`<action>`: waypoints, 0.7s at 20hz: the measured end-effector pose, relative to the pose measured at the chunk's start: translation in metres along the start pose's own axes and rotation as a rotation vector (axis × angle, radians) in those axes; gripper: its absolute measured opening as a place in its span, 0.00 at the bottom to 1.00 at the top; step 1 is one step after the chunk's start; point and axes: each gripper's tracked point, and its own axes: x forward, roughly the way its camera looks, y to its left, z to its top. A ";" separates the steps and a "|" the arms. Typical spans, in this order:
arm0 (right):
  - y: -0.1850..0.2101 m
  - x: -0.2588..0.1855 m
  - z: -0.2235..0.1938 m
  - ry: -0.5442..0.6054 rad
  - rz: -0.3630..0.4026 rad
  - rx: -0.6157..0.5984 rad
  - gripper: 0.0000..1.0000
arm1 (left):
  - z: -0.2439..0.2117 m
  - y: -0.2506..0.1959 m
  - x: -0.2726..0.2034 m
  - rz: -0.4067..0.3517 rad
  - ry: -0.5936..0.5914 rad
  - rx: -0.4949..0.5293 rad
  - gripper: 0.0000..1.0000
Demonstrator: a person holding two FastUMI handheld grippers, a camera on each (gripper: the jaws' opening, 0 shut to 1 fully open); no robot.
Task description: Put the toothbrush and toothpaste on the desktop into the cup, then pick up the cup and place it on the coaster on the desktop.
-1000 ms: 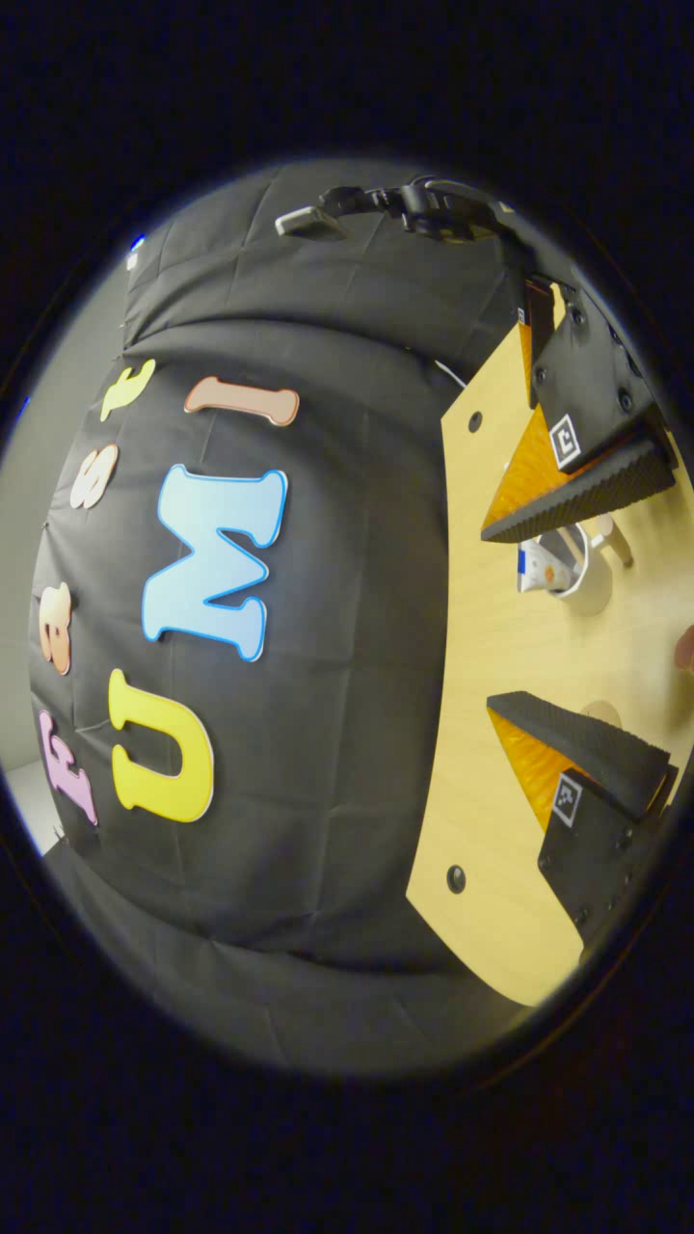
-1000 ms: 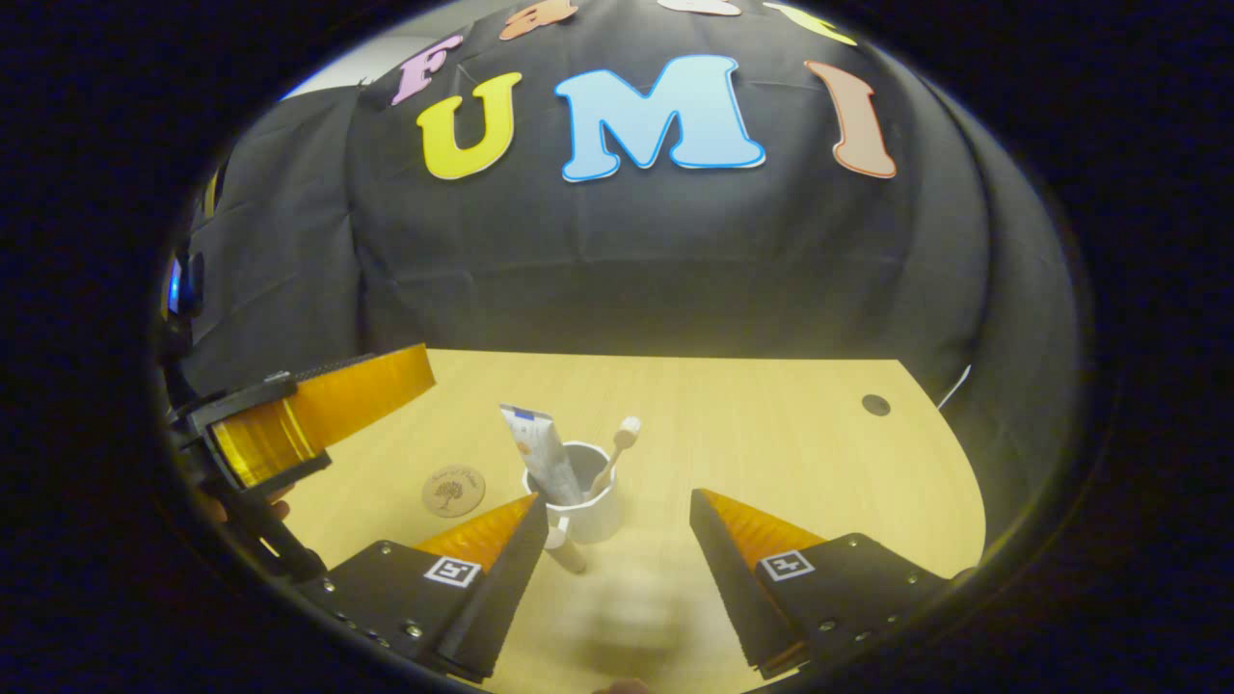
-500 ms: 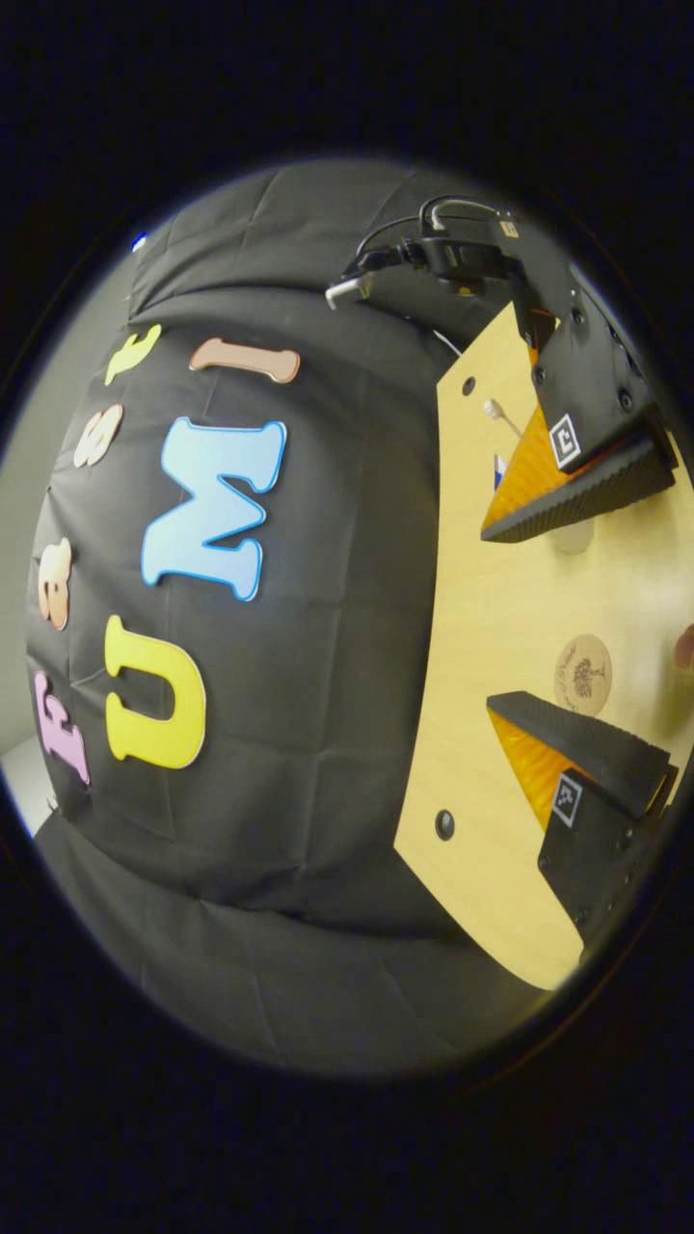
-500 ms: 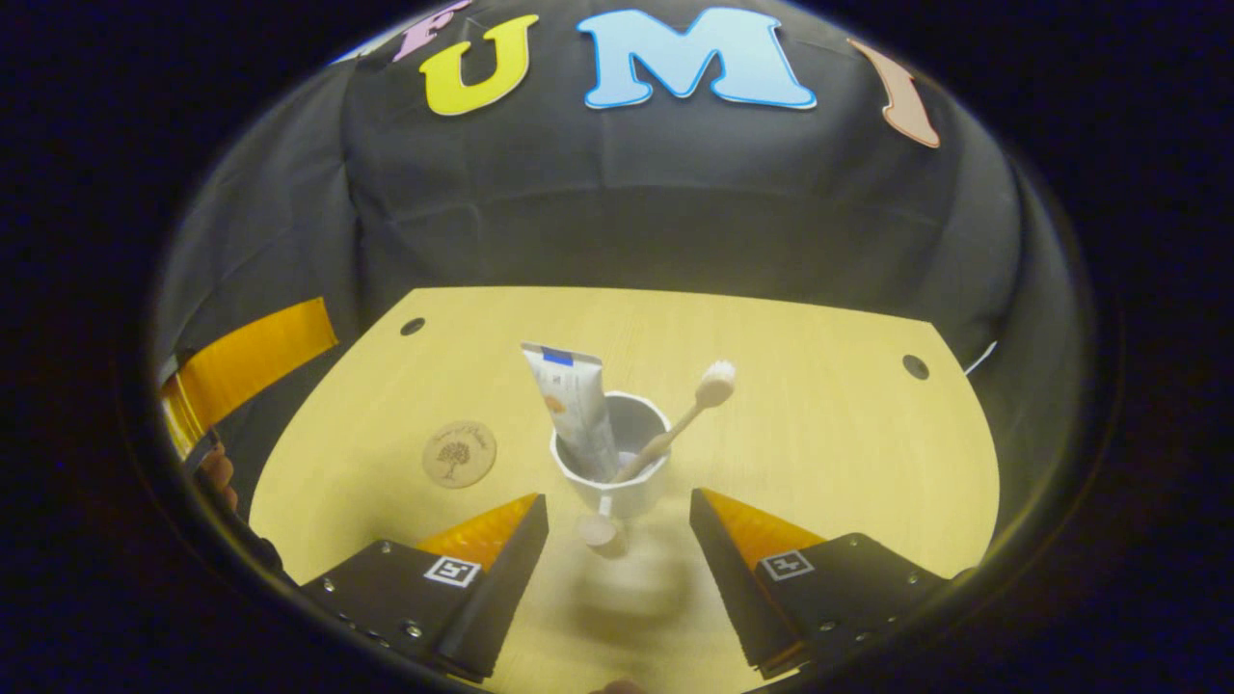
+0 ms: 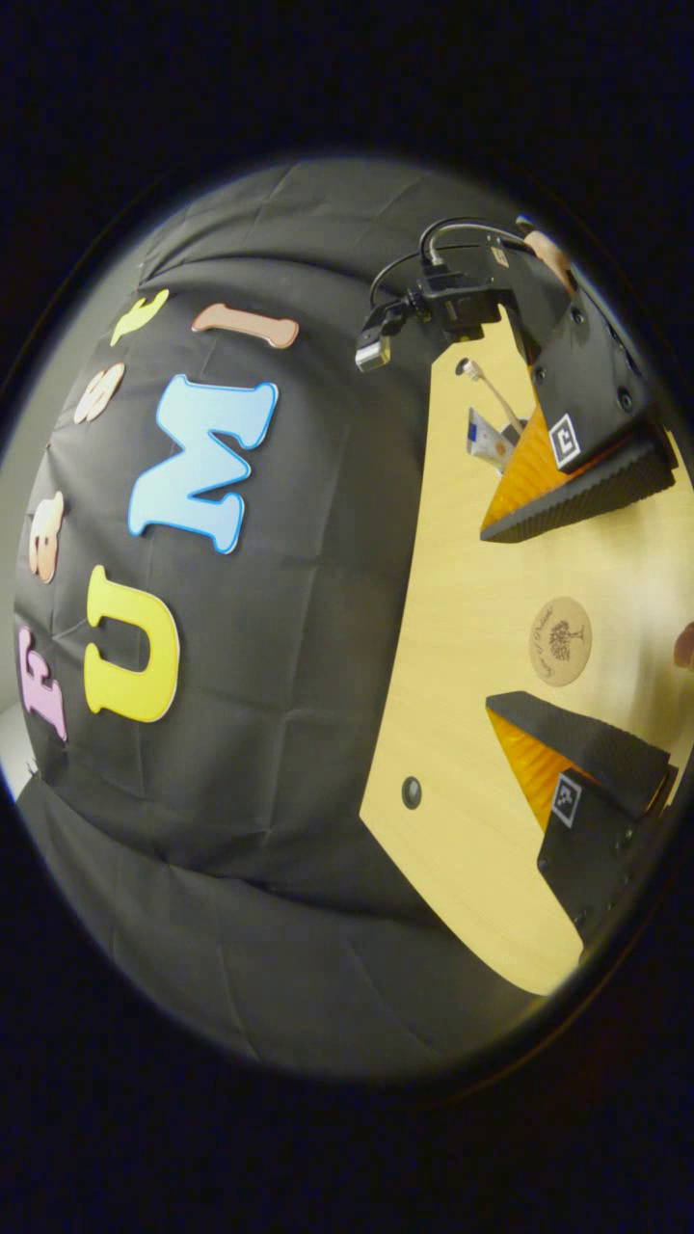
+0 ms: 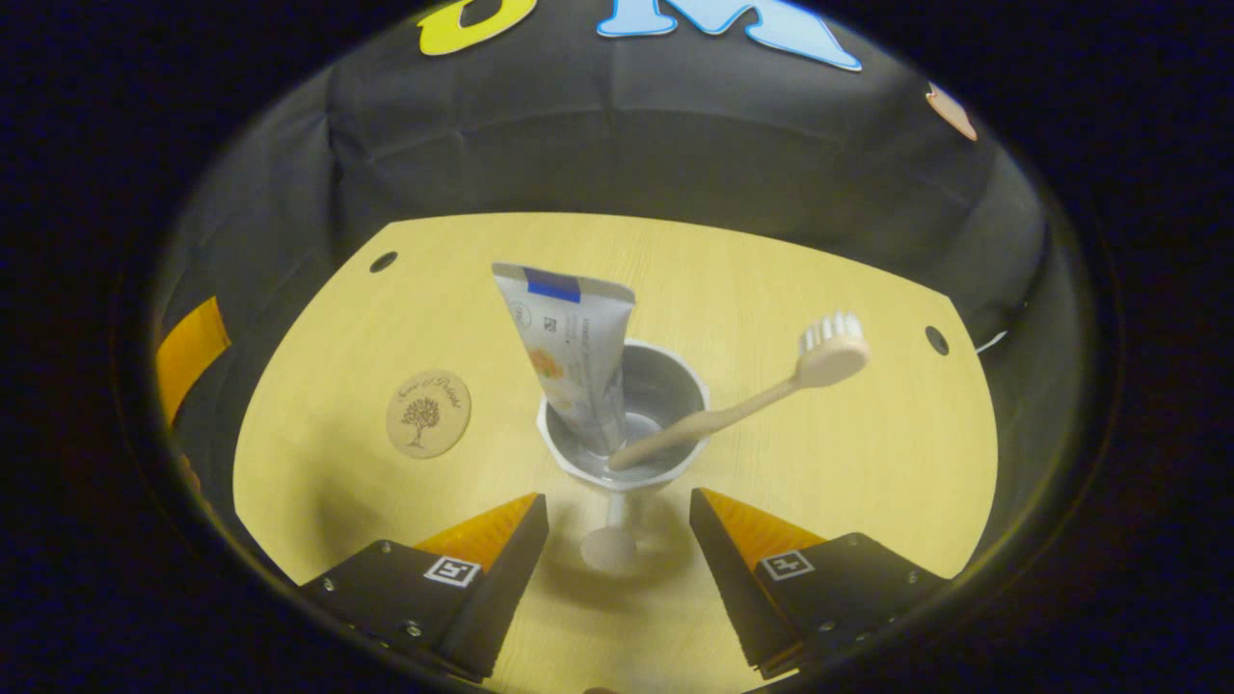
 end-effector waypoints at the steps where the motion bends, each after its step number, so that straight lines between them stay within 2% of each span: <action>1: 0.000 0.005 -0.002 0.020 -0.005 -0.002 0.89 | -0.002 0.005 0.000 0.006 0.005 -0.006 0.98; 8: -0.002 0.025 -0.010 0.119 -0.049 -0.038 0.89 | -0.014 0.027 0.001 0.041 0.032 -0.035 0.98; 10: -0.004 0.026 -0.008 0.135 -0.049 -0.028 0.82 | -0.017 0.031 0.002 0.047 0.035 -0.044 0.99; 14: -0.007 0.032 -0.010 0.177 -0.055 0.008 0.77 | -0.019 0.035 0.004 0.055 0.038 -0.057 0.99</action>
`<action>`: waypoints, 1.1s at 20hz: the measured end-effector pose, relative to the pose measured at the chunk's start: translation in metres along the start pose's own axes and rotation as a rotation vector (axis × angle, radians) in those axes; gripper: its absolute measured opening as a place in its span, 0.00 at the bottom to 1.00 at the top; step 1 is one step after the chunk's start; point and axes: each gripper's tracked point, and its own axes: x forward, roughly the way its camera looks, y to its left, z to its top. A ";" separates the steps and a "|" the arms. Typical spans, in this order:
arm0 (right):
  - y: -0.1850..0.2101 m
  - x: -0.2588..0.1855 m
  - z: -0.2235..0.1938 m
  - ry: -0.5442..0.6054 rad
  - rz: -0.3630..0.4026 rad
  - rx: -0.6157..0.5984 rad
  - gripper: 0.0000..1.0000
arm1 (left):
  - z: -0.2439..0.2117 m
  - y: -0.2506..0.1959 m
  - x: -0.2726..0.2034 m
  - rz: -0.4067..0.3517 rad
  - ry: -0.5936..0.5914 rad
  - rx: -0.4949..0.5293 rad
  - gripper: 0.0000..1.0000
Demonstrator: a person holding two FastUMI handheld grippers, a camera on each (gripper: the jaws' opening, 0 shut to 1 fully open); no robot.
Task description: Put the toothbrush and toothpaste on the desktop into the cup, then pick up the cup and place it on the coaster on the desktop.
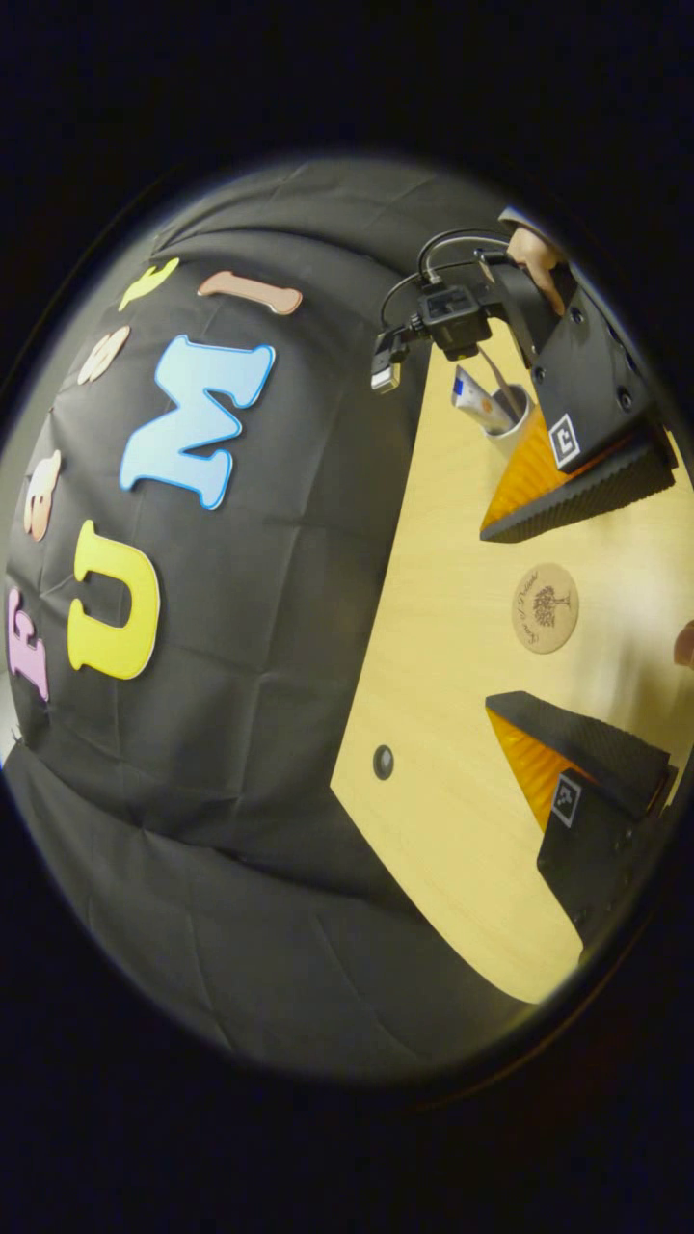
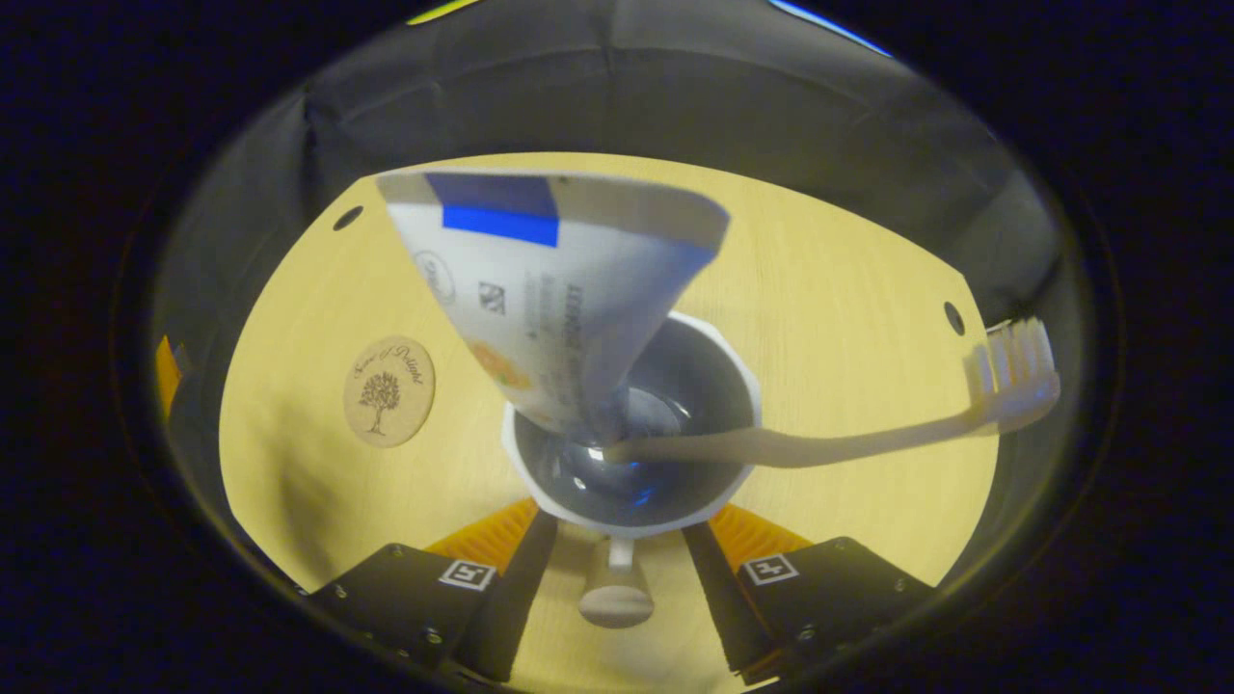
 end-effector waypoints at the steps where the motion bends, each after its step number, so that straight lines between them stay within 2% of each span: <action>1: 0.001 0.001 0.000 0.008 0.007 0.011 0.64 | -0.001 0.001 0.001 0.001 0.001 -0.001 0.99; 4: -0.003 0.003 -0.004 0.039 0.003 0.036 0.63 | -0.001 0.001 0.001 0.002 0.002 -0.004 0.99; 5: -0.003 0.007 -0.006 0.044 0.011 0.037 0.42 | -0.002 0.001 0.002 0.002 0.002 -0.004 0.99; 6: -0.004 0.004 -0.005 0.044 0.013 0.039 0.42 | -0.002 0.001 0.001 0.002 0.003 -0.005 0.99; 7: -0.006 0.001 -0.004 0.052 -0.001 0.057 0.32 | -0.002 0.002 0.001 0.004 0.005 -0.005 0.99; 8: -0.003 0.006 -0.006 0.053 0.010 0.061 0.29 | -0.003 0.003 0.001 0.006 0.006 -0.005 0.99; 9: -0.003 0.005 -0.006 0.050 0.012 0.058 0.34 | -0.003 0.004 0.001 0.007 0.005 -0.006 0.99; 11: -0.005 0.004 -0.004 0.041 0.013 0.060 0.28 | -0.002 0.004 -0.001 0.009 0.003 -0.008 0.99; 17: -0.001 0.000 -0.002 0.009 0.017 0.054 0.28 | 0.001 0.012 -0.010 0.025 -0.005 -0.013 0.99; 22: 0.021 -0.011 0.003 -0.017 0.036 0.031 0.28 | 0.000 0.021 -0.019 0.026 -0.009 -0.029 0.99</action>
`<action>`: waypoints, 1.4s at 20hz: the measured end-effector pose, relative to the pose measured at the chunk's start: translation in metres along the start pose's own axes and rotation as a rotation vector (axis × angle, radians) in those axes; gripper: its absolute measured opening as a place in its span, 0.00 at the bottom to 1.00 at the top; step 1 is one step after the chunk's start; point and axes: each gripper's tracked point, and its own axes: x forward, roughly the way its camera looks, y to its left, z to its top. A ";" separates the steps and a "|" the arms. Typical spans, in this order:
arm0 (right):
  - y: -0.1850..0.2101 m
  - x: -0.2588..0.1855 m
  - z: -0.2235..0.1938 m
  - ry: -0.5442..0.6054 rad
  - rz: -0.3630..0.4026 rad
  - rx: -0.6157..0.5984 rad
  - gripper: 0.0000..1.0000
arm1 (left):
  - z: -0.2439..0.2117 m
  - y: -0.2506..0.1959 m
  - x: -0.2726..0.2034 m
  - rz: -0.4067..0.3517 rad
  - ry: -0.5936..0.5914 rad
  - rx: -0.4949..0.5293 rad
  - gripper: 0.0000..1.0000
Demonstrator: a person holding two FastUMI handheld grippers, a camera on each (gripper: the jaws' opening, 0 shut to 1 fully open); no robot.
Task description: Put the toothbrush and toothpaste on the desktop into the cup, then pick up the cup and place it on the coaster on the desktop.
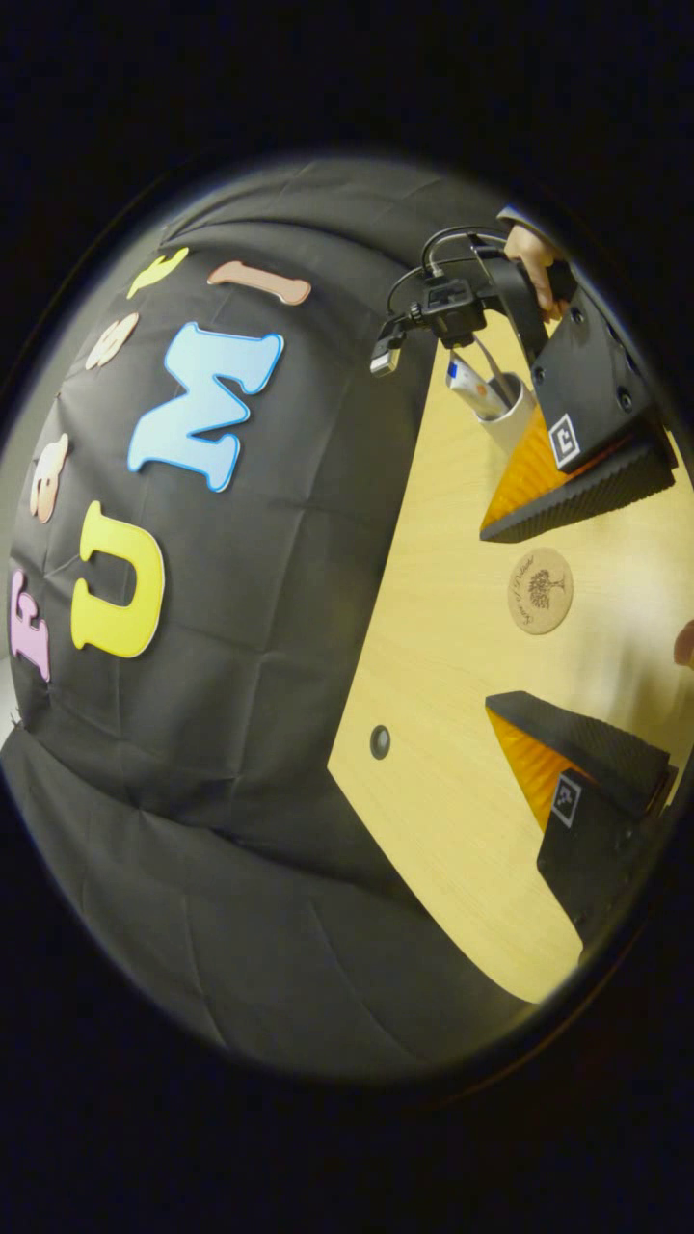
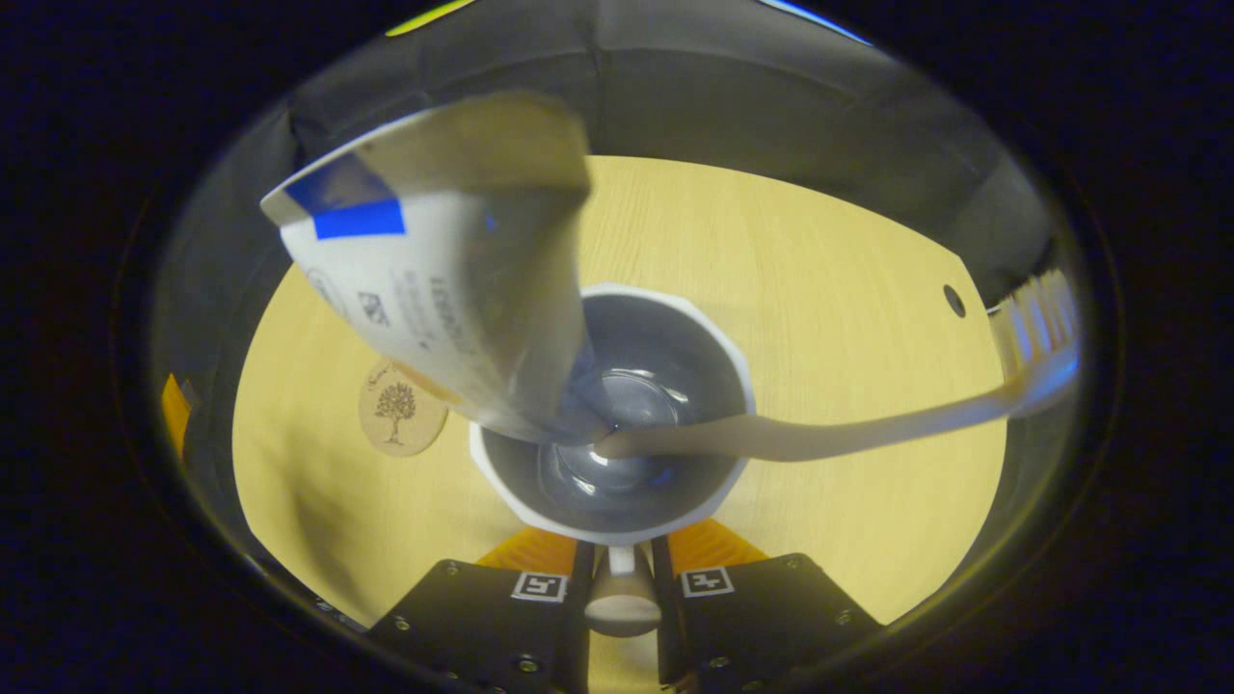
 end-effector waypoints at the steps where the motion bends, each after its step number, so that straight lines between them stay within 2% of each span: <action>1: 0.006 -0.002 0.001 -0.001 0.004 -0.007 0.27 | 0.000 0.003 -0.002 0.001 -0.002 0.000 0.99; 16: 0.117 0.001 0.022 -0.006 0.068 -0.151 0.28 | 0.012 0.092 -0.047 0.066 -0.030 -0.028 0.99; 28: 0.166 0.040 0.030 0.037 0.071 -0.222 0.27 | 0.009 0.122 -0.063 0.101 -0.026 -0.065 0.99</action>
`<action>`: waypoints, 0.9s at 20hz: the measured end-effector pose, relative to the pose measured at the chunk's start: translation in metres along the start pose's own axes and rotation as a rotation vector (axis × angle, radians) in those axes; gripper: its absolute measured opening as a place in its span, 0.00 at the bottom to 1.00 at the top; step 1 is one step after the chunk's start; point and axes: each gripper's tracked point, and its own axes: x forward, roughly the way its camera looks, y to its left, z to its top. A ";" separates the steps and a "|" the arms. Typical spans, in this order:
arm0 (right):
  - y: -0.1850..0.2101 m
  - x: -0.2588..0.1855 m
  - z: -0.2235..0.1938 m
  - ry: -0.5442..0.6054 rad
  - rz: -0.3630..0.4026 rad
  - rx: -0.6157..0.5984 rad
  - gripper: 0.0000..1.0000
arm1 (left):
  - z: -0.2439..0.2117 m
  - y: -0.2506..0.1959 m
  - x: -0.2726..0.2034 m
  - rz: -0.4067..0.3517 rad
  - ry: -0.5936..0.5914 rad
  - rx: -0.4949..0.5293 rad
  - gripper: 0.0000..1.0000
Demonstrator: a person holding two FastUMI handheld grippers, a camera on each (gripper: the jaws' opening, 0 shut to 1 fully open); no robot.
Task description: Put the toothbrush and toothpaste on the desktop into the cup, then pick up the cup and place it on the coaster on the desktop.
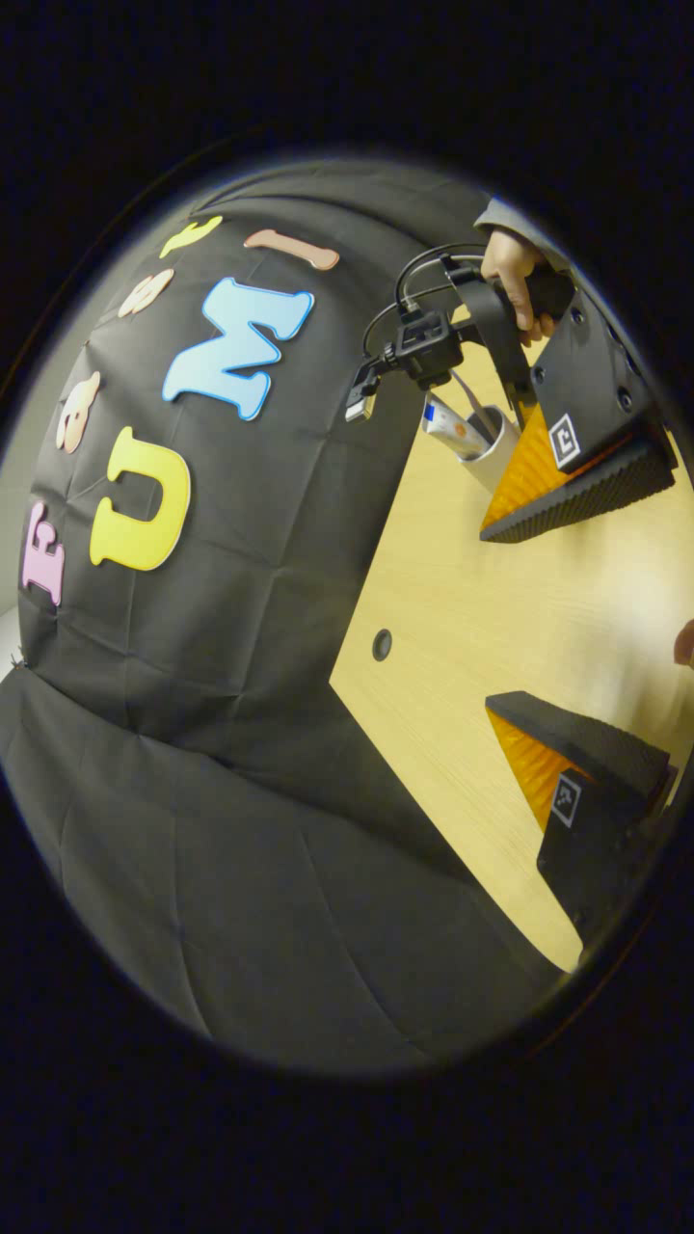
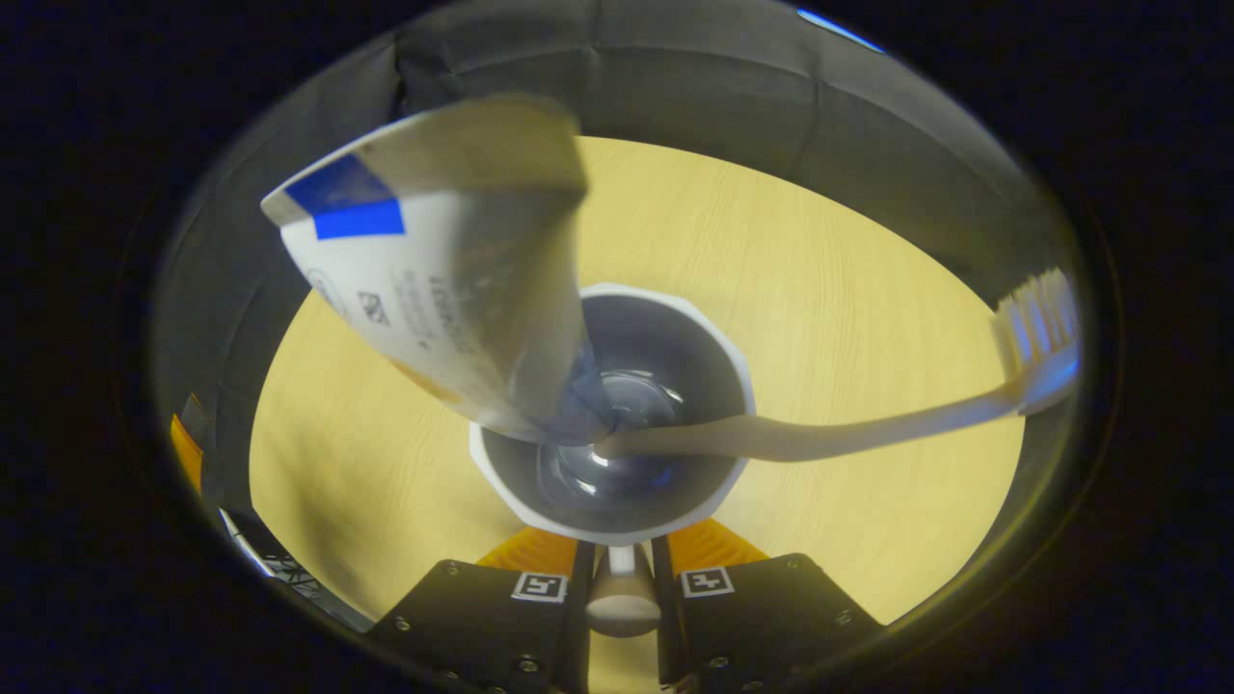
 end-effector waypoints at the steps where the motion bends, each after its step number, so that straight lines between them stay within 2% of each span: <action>1: 0.002 0.002 0.002 0.002 -0.003 -0.007 0.23 | 0.000 0.001 -0.001 0.001 -0.001 0.000 0.99; 2: 0.003 0.004 0.003 0.001 -0.008 -0.013 0.23 | -0.001 0.001 -0.002 0.003 -0.001 0.001 0.99; 3: 0.005 0.005 0.004 0.002 -0.010 -0.017 0.27 | 0.000 0.001 -0.003 0.003 -0.001 -0.001 0.99; 10: -0.003 -0.001 0.001 -0.003 0.000 -0.008 0.29 | -0.001 0.002 -0.006 0.009 0.002 -0.015 0.98; 11: -0.003 -0.006 -0.001 -0.006 0.000 -0.012 0.24 | -0.001 0.001 -0.006 0.009 0.002 -0.014 0.99; 12: -0.002 -0.015 -0.003 -0.014 -0.006 -0.017 0.24 | -0.001 0.001 -0.007 0.008 0.001 -0.013 0.99; 15: -0.009 -0.051 -0.006 -0.054 -0.013 -0.021 0.42 | 0.000 -0.005 -0.009 0.001 -0.004 -0.006 0.99; 17: -0.010 -0.059 -0.004 -0.083 -0.019 -0.019 0.55 | 0.001 -0.011 -0.011 -0.007 -0.007 0.001 0.99; 18: -0.008 -0.057 -0.001 -0.102 -0.015 -0.017 0.55 | 0.002 -0.014 -0.011 -0.010 -0.010 0.008 0.99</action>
